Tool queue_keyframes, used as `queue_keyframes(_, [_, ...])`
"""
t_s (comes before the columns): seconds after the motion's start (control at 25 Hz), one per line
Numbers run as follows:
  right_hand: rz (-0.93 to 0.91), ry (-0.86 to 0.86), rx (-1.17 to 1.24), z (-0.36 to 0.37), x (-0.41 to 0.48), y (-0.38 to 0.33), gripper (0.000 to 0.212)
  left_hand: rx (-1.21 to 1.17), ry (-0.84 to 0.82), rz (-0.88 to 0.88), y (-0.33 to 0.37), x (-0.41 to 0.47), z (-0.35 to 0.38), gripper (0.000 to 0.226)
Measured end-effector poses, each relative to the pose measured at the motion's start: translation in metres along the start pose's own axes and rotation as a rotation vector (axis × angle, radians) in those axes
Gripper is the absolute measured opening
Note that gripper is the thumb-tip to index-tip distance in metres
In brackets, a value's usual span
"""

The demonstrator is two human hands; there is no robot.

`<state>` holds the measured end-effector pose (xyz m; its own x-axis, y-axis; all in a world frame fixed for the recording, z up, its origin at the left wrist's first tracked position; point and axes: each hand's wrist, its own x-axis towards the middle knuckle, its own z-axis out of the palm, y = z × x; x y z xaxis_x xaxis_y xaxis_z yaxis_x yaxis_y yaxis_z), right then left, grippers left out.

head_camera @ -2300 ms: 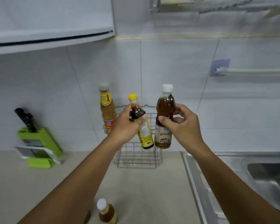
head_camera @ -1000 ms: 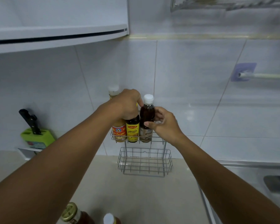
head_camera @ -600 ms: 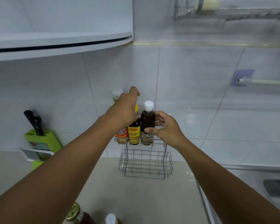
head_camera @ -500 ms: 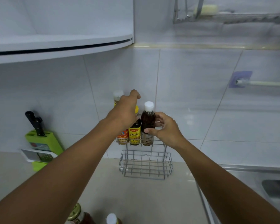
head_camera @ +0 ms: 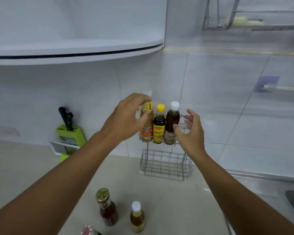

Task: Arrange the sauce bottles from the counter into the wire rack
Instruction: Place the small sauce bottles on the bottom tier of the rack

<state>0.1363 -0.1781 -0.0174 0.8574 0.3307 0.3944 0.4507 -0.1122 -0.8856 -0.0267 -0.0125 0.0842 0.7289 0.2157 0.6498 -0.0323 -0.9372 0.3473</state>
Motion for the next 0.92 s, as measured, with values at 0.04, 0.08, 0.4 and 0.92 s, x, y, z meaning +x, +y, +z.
queue_keyframes(0.04, [-0.084, 0.099, 0.006, 0.007, -0.016, -0.009, 0.058, -0.021, -0.031, -0.022, -0.012, -0.018, -0.011, 0.030])
queue_keyframes(0.08, [-0.177, 0.131, 0.005, 0.015, -0.033, -0.018, 0.051, -0.046, -0.072, -0.074, -0.025, -0.038, -0.020, 0.028])
queue_keyframes(0.4, [-0.216, -1.024, -0.385, 0.122, -0.162, -0.038, 0.058, -0.314, -0.584, -0.745, -0.129, -0.228, -0.027, 0.054])
queue_keyframes(0.92, [-0.139, -0.883, -0.407, 0.150, -0.165, -0.055, 0.032, -0.545, -0.578, -0.751, -0.131, -0.277, 0.031, 0.057])
